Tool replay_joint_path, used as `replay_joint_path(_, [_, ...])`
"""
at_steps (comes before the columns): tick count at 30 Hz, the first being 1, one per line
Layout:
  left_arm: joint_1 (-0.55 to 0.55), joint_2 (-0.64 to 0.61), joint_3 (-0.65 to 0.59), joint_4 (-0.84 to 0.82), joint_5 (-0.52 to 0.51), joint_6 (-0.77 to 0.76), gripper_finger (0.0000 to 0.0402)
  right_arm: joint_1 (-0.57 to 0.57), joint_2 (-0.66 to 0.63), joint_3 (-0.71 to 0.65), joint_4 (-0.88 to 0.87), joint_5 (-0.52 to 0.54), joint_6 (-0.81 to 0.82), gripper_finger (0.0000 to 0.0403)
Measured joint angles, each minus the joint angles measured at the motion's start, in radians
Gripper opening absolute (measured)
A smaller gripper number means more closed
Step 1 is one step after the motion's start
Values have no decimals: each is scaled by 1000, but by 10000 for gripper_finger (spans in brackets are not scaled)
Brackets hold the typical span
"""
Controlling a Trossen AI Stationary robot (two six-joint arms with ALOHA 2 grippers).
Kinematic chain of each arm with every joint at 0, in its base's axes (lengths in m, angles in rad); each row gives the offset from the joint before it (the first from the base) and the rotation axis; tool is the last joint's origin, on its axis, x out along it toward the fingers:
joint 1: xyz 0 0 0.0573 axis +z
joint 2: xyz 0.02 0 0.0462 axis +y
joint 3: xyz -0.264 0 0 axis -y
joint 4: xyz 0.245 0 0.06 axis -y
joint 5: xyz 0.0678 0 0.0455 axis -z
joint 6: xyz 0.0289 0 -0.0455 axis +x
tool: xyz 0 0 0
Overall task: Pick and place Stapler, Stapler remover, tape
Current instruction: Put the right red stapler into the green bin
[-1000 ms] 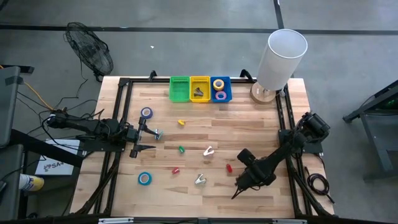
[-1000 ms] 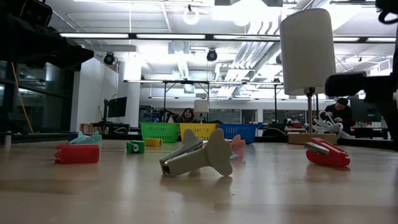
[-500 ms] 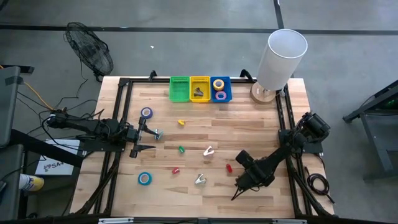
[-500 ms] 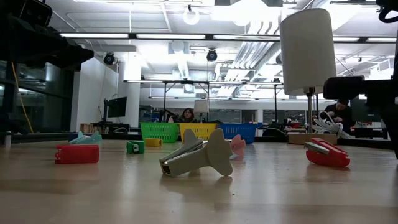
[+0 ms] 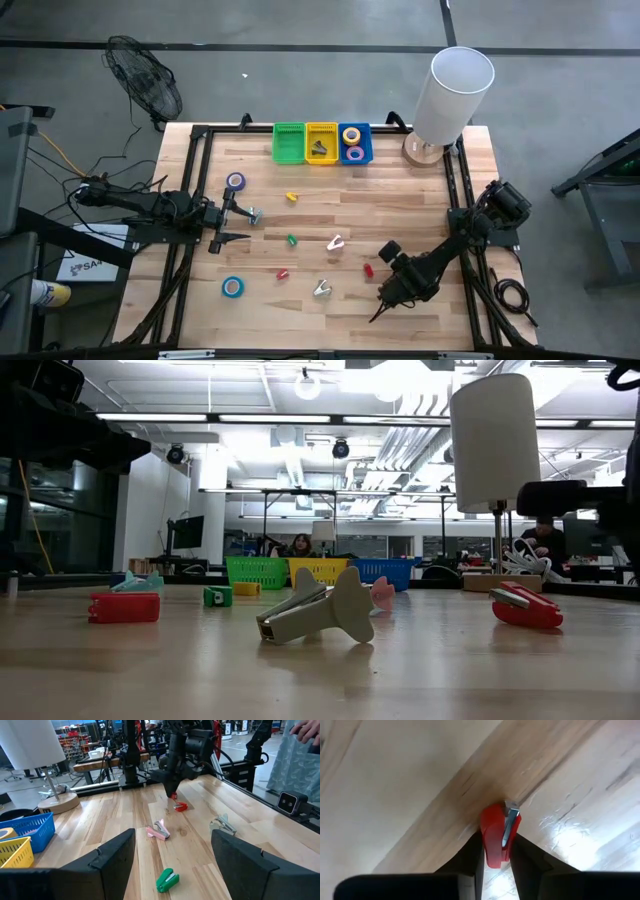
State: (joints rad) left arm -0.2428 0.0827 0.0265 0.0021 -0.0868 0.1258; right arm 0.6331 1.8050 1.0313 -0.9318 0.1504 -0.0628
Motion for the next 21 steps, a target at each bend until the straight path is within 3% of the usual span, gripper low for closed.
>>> replay_joint_path(10, [0, 0, 0, 0, 0, 0, 259, 0, 0, 0, 62, 81, 372, 63])
replay_joint_path(15, [0, 0, 0, 0, 0, 0, 259, 0, -1, 1, 152, 145, 595, 63])
replay_joint_path(21, [0, 0, 0, 0, 0, 0, 259, 0, 0, 1, 310, 227, 742, 63])
